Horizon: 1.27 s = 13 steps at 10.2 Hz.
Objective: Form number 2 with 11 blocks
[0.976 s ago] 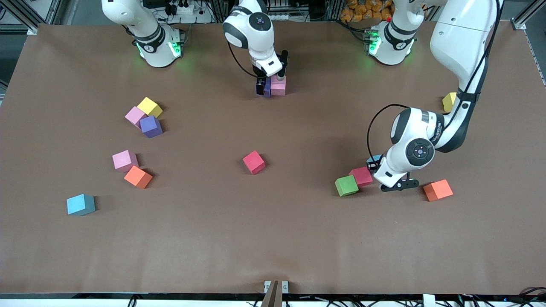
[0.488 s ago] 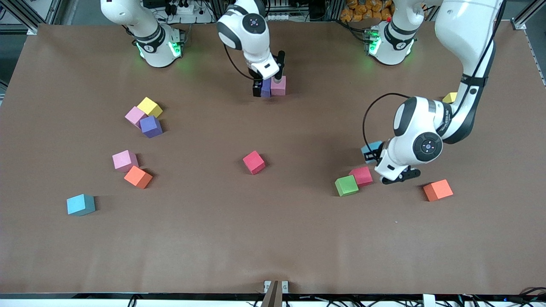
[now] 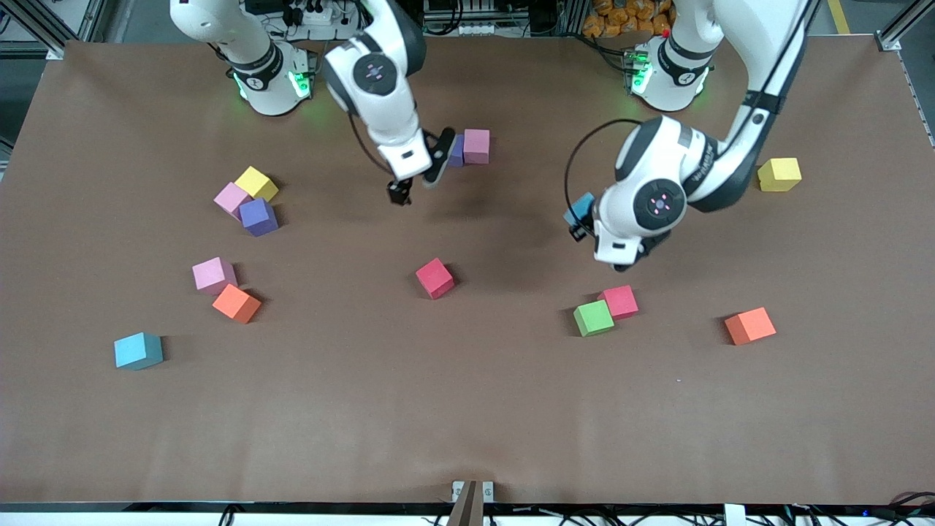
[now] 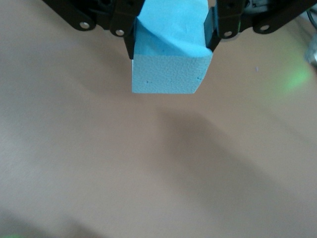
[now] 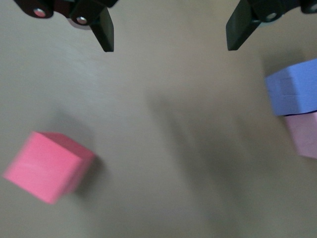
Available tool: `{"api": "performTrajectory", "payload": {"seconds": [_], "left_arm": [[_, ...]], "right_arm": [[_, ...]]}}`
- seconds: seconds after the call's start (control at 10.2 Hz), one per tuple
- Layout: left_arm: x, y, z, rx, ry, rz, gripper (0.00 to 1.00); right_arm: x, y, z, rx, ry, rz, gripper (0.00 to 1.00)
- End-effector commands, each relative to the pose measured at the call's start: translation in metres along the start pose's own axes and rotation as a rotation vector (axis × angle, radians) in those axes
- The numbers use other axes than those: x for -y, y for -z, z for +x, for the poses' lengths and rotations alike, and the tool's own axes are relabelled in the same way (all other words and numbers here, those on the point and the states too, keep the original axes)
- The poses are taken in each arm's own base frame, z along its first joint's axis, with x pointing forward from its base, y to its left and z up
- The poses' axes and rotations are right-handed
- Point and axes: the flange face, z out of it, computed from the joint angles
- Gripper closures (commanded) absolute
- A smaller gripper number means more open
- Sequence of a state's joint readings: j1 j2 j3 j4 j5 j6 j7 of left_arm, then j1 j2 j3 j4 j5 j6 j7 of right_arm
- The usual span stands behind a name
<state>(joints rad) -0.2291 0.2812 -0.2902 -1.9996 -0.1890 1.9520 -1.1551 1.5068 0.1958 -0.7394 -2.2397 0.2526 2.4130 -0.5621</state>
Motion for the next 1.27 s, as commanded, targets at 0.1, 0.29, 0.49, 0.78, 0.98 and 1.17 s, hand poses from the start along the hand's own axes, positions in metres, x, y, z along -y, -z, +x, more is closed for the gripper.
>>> {"api": "performTrajectory", "payload": {"seconds": [0.1, 0.29, 0.49, 0.78, 0.98, 1.17], "left_arm": [[0.048, -0.022, -0.025, 0.03, 0.186, -0.105, 0.83], [0.035, -0.042, -0.066, 0.001, 0.387, -0.127, 0.85], [0.031, -0.068, -0.089, -0.016, 0.494, -0.171, 0.94], [0.037, -0.098, -0.115, -0.02, 0.603, -0.177, 0.93], [0.03, -0.106, -0.133, 0.003, 0.724, -0.213, 0.92], [0.029, -0.119, -0.147, 0.011, 0.778, -0.205, 0.91]], "right_arm": [[-0.08, 0.004, -0.006, 0.035, -0.099, -0.076, 0.0], [-0.131, 0.016, -0.022, 0.008, -0.205, -0.094, 0.0], [-0.136, 0.02, -0.003, 0.01, -0.337, -0.118, 0.0], [-0.12, 0.002, 0.045, -0.041, -0.489, -0.111, 0.0], [-0.1, -0.043, 0.065, -0.131, -0.571, -0.046, 0.0], [-0.094, -0.077, 0.086, -0.176, -0.572, -0.049, 0.0]]}}
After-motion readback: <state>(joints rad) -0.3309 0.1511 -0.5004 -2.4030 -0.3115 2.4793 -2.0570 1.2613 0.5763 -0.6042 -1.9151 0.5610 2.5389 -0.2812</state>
